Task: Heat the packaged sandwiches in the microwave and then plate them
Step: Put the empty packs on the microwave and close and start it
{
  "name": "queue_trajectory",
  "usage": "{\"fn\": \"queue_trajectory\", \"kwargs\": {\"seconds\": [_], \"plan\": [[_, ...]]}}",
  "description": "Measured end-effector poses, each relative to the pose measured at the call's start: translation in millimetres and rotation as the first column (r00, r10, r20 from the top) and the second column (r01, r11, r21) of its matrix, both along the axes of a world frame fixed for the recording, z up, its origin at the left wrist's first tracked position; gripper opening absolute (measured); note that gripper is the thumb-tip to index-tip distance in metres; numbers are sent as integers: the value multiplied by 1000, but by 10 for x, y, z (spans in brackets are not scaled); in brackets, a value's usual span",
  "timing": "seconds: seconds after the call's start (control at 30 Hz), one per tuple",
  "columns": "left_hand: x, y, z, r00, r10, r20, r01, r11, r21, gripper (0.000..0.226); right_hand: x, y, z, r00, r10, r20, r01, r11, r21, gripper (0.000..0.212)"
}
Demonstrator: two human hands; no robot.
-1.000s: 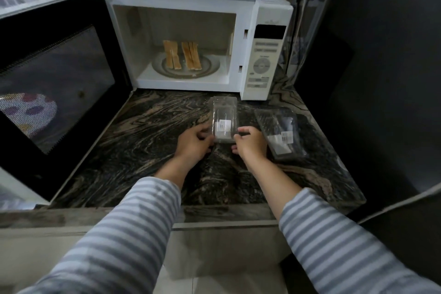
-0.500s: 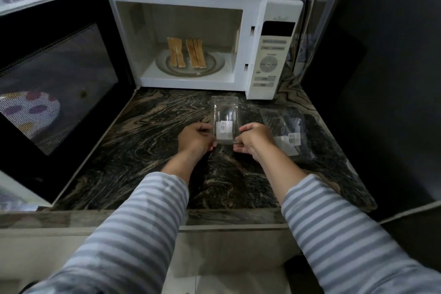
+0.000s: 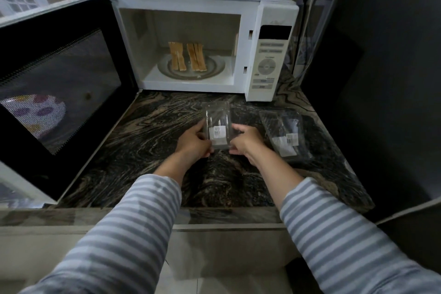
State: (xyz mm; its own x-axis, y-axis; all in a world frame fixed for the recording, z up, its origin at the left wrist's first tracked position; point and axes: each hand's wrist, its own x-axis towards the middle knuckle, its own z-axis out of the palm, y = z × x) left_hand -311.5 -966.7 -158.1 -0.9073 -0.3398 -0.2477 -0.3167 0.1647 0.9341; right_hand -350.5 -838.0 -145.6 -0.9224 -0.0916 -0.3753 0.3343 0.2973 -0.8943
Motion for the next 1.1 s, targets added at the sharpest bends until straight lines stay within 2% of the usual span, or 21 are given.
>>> {"fn": "queue_trajectory", "kwargs": {"seconds": [0.13, 0.3, 0.5, 0.57, 0.63, 0.7, 0.77, 0.83, 0.93, 1.1], "plan": [[40, -84, 39, 997, -65, 35, 62, 995, 78, 75, -3, 79, 91, 995, 57, 77, -55, 998, -28, 62], [41, -112, 77, 991, -115, 62, 108, 989, 105, 74, 14, 100, 135, 991, 62, 118, -56, 997, -51, 59], [32, -86, 72, 993, -108, 40, 107, 994, 17, 64, 23, 58, 83, 997, 16, 82, -15, 1000, -15, 58], [65, -99, 92, 991, -126, 42, 128, 991, -45, 56, 27, 82, 65, 998, 49, 46, -49, 999, 11, 58], [90, -137, 119, 984, -170, 49, 176, 958, -224, 45, 57, 99, 74, 996, 85, -22, -82, 992, 100, 52], [109, -172, 160, 979, -199, 42, 195, 867, -459, 38, 98, 134, 114, 987, 106, -119, -75, 969, 237, 44], [108, -162, 211, 988, -156, 11, 133, 802, -582, 42, 147, 191, 182, 964, 158, -215, -62, 916, 396, 38], [120, -79, 296, 993, -111, -40, 60, 765, -641, 48, 190, 271, 255, 940, 192, -282, -41, 884, 466, 35], [143, 150, 434, 983, -141, -115, 17, 698, -716, 48, 244, 433, 379, 910, 210, -358, -13, 877, 481, 30], [103, 630, 494, 959, -255, -123, 108, 731, -674, 46, 258, 821, 506, 883, 151, -444, 129, 832, 539, 24]]}}
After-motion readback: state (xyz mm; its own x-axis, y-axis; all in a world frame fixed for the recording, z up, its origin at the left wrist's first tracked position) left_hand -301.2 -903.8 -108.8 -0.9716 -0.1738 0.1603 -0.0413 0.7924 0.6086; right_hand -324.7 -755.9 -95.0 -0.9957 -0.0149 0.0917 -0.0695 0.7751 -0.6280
